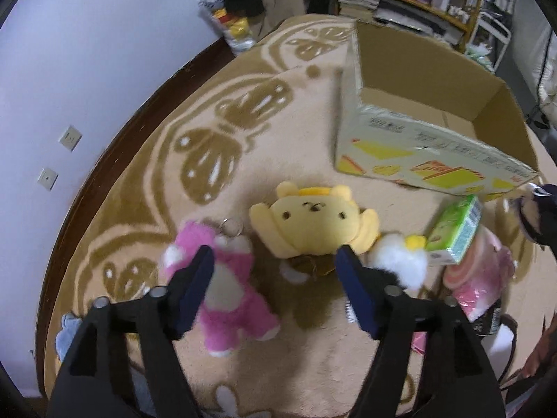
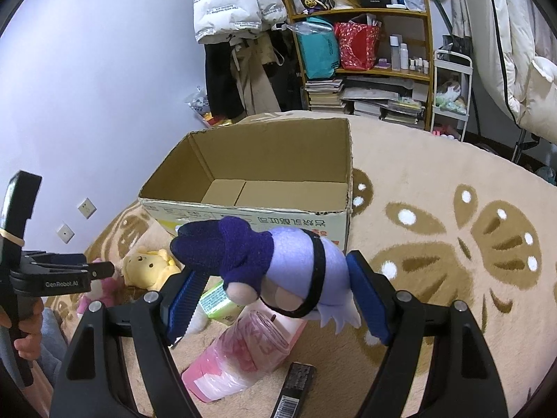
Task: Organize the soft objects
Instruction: 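Close the left gripper on the pink plush and lift it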
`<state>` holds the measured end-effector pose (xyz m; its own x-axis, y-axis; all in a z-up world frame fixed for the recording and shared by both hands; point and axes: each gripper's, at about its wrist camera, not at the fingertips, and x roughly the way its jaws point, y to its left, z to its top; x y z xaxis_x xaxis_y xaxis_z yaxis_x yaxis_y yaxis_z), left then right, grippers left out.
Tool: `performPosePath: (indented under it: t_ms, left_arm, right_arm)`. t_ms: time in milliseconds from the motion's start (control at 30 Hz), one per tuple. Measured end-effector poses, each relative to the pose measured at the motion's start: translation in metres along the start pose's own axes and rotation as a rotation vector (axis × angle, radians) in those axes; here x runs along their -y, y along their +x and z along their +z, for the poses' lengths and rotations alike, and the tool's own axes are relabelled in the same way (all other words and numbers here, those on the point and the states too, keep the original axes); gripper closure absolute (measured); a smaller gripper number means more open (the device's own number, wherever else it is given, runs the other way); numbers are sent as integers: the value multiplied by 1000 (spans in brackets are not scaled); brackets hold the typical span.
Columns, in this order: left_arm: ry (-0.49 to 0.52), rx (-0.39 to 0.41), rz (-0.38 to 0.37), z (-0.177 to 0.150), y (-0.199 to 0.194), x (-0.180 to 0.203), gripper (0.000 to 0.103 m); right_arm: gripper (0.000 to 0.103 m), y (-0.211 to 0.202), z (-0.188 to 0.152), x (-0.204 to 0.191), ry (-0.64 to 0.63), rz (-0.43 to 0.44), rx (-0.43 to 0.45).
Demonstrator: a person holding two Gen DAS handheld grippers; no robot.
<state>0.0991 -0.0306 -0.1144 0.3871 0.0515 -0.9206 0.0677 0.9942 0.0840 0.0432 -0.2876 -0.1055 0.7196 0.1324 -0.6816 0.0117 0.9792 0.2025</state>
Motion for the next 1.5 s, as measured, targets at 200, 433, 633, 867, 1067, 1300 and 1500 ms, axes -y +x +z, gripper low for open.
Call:
performPosePath:
  t_ms: [200, 433, 633, 867, 1067, 1300, 1500]
  left_arm:
    - [-27, -18, 81, -4, 4, -9, 15]
    - [-103, -99, 109, -8, 17, -25, 14]
    - [-161, -207, 70, -13, 40, -32, 14]
    - [-199, -268, 52, -16, 61, -32, 29]
    - [-213, -288, 47, -19, 76, -30, 58]
    - [-174, -218, 64, -18, 65, -24, 65]
    - [-139, -130, 72, -12, 43, -12, 65]
  right_arm:
    - [20, 2, 0, 0, 0, 3, -7]
    - [20, 6, -2, -1, -7, 4, -10]
    - [20, 8, -4, -3, -8, 5, -12]
    - [20, 9, -7, -4, -22, 0, -13]
    - [20, 10, -7, -6, -26, 1, -18]
    - [20, 7, -8, -5, -23, -1, -5]
    - [20, 3, -9, -3, -22, 0, 3]
